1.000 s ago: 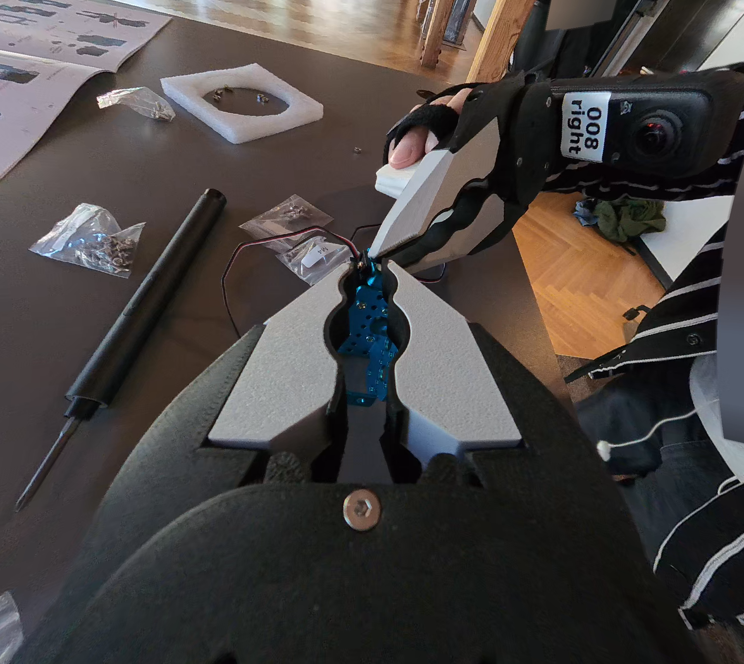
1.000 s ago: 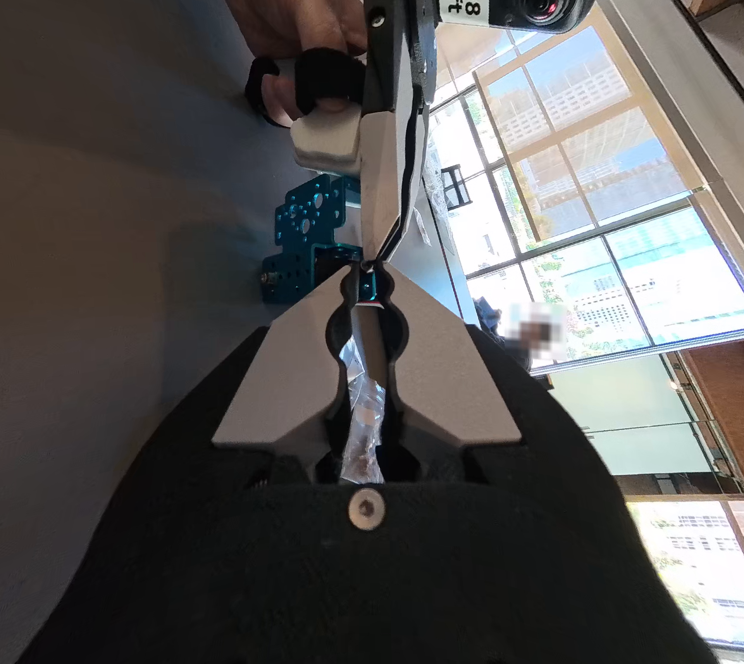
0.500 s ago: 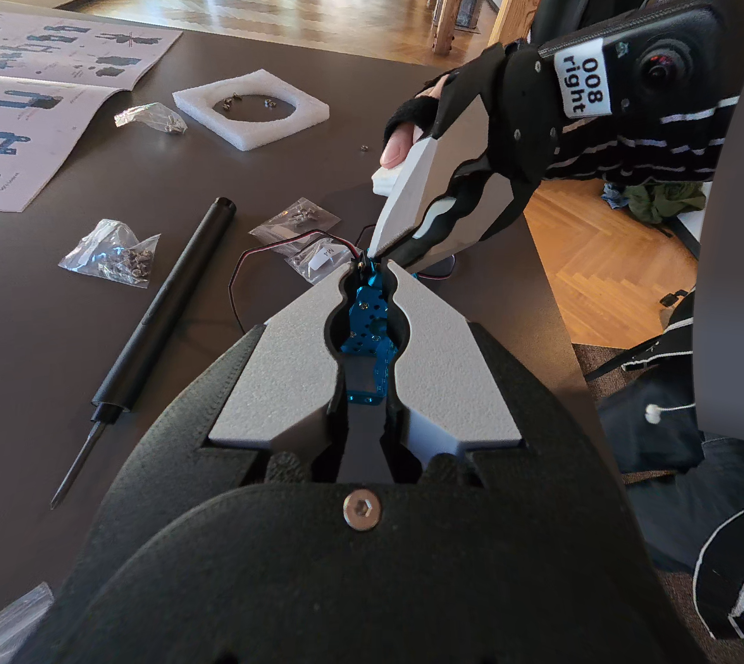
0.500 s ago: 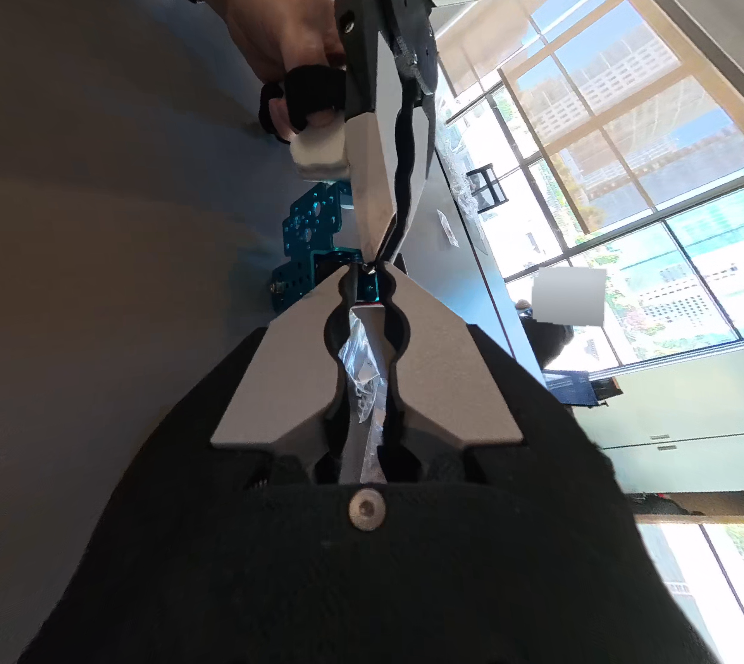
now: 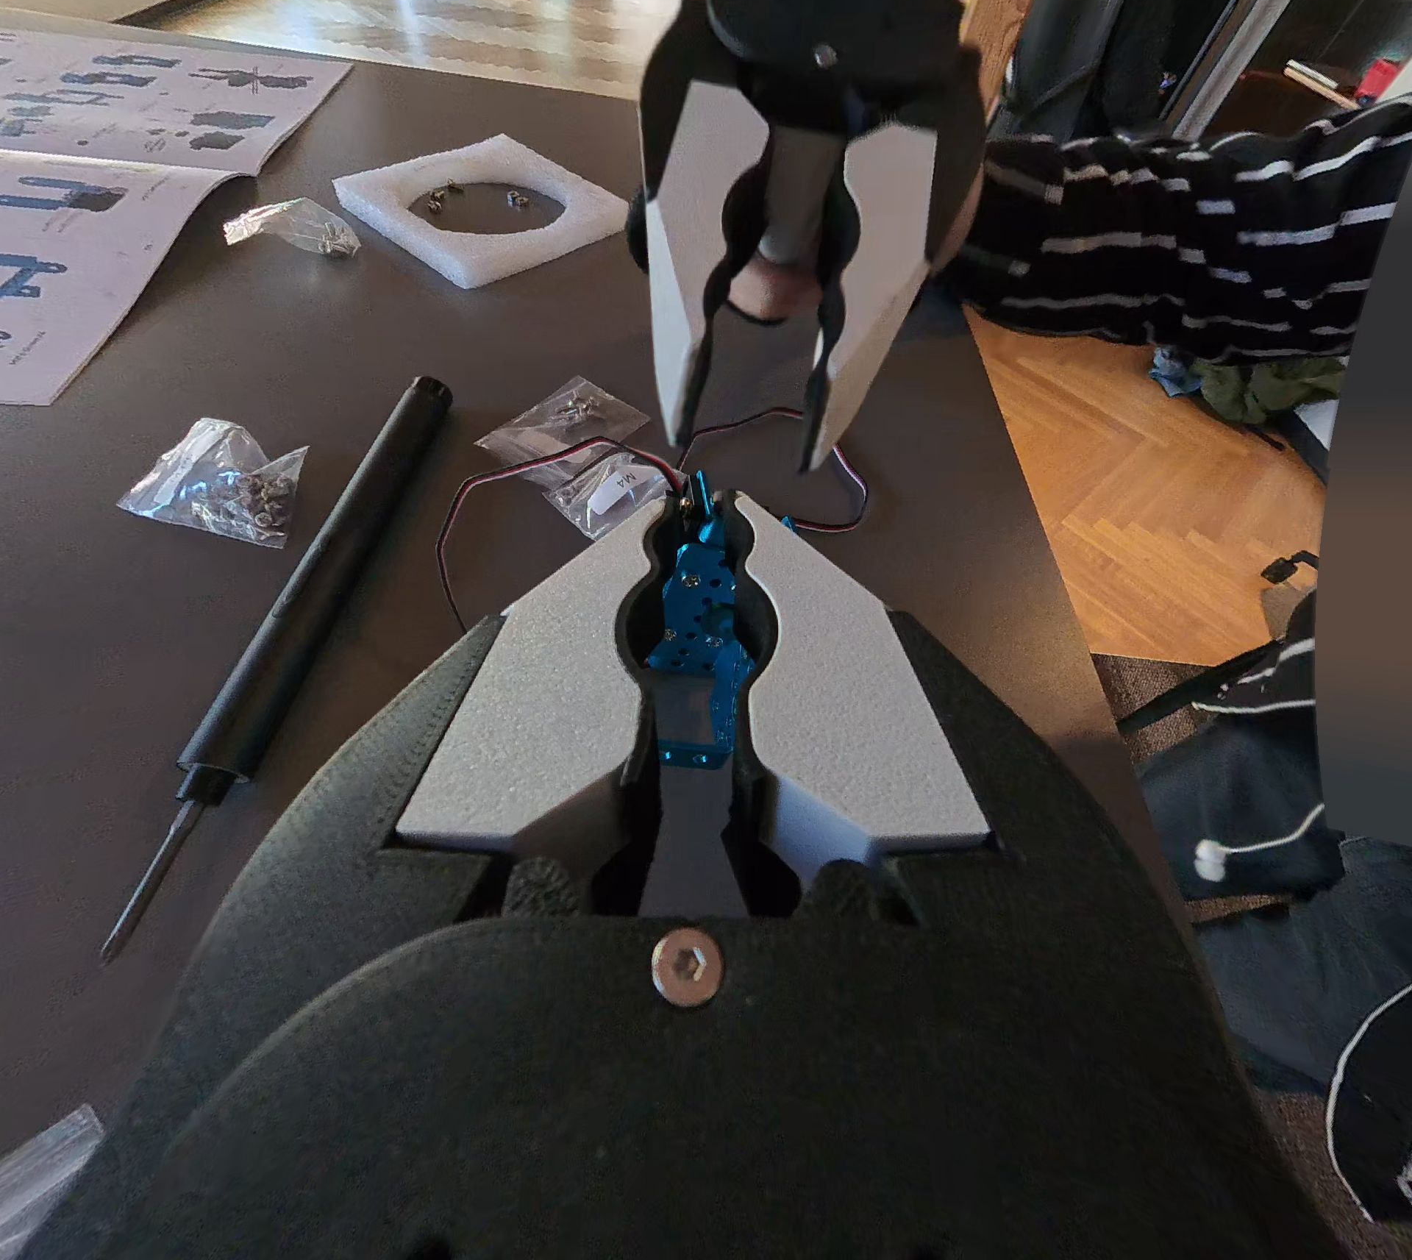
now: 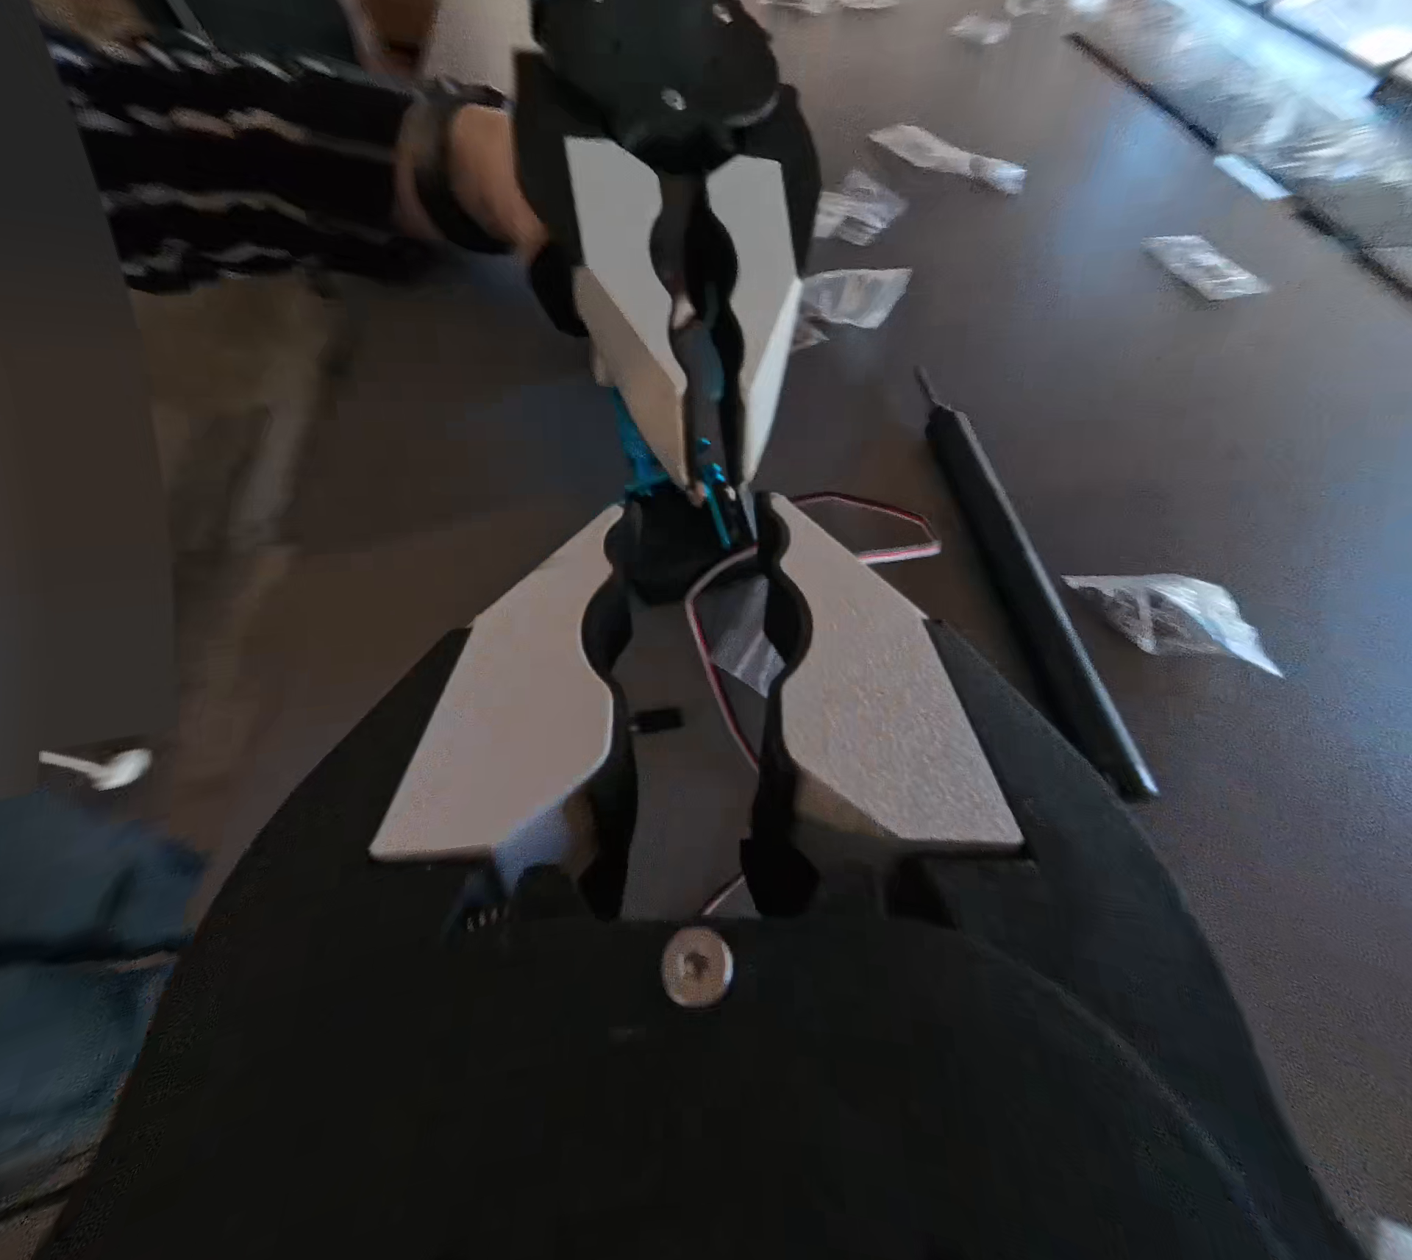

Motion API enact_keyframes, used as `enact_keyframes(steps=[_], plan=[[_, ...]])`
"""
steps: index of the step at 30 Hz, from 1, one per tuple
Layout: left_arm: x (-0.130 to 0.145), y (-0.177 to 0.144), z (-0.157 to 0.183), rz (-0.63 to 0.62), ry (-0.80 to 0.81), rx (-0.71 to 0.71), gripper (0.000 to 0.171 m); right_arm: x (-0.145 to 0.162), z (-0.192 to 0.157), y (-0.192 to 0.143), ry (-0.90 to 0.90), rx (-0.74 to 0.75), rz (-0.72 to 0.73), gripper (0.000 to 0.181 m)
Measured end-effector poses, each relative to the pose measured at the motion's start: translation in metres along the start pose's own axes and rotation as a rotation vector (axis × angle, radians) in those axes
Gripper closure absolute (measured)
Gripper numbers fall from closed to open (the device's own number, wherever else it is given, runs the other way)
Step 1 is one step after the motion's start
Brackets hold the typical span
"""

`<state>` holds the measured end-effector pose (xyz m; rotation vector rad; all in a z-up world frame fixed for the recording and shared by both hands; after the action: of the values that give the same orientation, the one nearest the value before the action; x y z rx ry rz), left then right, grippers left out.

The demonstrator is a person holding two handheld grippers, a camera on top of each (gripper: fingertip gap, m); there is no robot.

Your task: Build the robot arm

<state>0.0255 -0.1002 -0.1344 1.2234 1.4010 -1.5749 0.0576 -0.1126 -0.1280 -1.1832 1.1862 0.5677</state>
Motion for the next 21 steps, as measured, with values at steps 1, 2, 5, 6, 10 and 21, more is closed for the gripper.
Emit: enact_keyframes(steps=[1,2,5,6,10,21], plan=[[0.0,0.0,0.0,-0.002,0.005,-0.003,0.162,-0.005,-0.003,-0.002,0.039,-0.058,-0.016,0.153],[0.0,0.0,0.0,-0.005,0.011,-0.007,0.162,-0.009,0.0,-0.004,0.084,-0.081,-0.05,0.154],[0.0,0.0,0.0,-0.01,0.022,-0.014,0.163,-0.027,0.016,-0.007,0.144,-0.131,-0.019,0.163],[-0.001,0.0,0.0,-0.011,0.024,-0.015,0.163,-0.026,0.018,-0.006,0.205,-0.178,-0.04,0.161],[0.0,0.001,0.0,-0.008,0.022,-0.016,0.163,-0.017,0.021,-0.005,0.27,-0.246,-0.005,0.162],[0.0,0.001,0.0,-0.006,0.021,-0.015,0.163,0.003,0.011,0.012,0.227,-0.239,-0.101,0.162]])
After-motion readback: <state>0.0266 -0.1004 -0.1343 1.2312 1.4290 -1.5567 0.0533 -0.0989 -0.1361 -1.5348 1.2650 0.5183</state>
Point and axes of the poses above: each gripper's, where its closed fingertips meet, y out along the fingers, x out of its underside, z = x × y across the jaws, the point moved 2 cm from there along -y, back along the fingers, and after that the axes turned 8 degrees about y, right-handed, at the moved point
